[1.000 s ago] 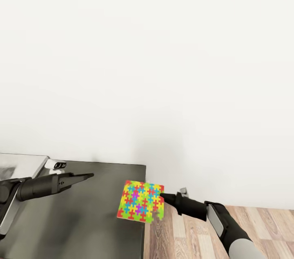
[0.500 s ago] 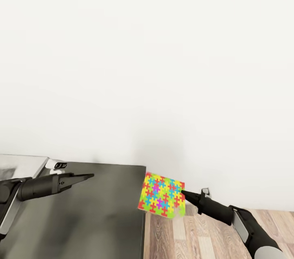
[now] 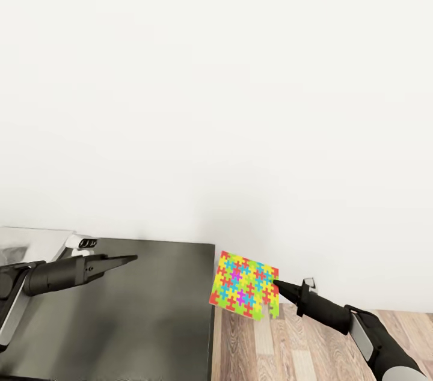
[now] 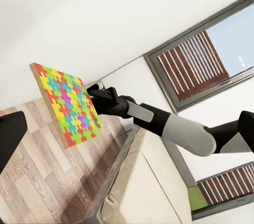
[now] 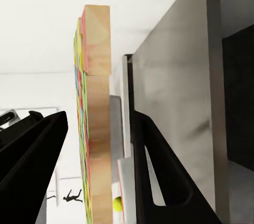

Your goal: Put all the toys in the child's room - the three board games (two on the bed and one on the table), the two jigsaw puzzles on the table, and the tennis ball on the table - inside the toy box on the table in the child's room.

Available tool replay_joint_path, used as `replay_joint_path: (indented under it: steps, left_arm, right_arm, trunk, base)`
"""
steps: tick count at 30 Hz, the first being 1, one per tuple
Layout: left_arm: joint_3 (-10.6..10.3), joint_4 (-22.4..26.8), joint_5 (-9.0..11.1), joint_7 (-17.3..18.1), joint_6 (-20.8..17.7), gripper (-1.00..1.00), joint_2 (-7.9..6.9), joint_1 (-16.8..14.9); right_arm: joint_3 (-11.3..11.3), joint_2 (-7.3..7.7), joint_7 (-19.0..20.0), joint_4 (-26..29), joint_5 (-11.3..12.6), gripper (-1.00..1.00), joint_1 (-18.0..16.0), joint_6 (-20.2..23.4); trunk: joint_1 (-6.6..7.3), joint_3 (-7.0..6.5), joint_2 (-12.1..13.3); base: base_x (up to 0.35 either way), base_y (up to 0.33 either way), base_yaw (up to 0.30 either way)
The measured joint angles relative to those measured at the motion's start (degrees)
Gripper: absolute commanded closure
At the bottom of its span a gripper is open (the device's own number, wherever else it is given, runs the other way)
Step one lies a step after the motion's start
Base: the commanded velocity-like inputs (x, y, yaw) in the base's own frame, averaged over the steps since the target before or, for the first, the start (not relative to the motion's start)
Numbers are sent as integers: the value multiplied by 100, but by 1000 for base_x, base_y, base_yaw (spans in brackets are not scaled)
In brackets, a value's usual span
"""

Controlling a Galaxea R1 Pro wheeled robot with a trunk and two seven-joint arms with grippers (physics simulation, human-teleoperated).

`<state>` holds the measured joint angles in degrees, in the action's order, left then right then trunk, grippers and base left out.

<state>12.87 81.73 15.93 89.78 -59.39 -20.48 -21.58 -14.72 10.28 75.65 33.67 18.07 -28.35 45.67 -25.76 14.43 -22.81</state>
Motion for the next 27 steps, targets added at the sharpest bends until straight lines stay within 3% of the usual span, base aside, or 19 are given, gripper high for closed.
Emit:
replay_joint_path:
  steps: [8,15,27]
  left_arm:
    - [2,2,159,0,0,-100,-12,0]
    - [-22,7,263,0,0,-100,-185,0]
    - [-47,9,352,0,0,-100,-209,0]
  right_arm:
    - [-19,79,16,0,5,100,16,5]
    - [-20,247,201,0,11,100,17,5]
    - [-20,307,272,0,9,100,17,3]
  trunk:
    - [1,-76,0]
    - [1,-142,0]
    - [1,-255,0]
  base:
    - [-13,0,0]
    - [0,0,0]
    - [0,0,0]
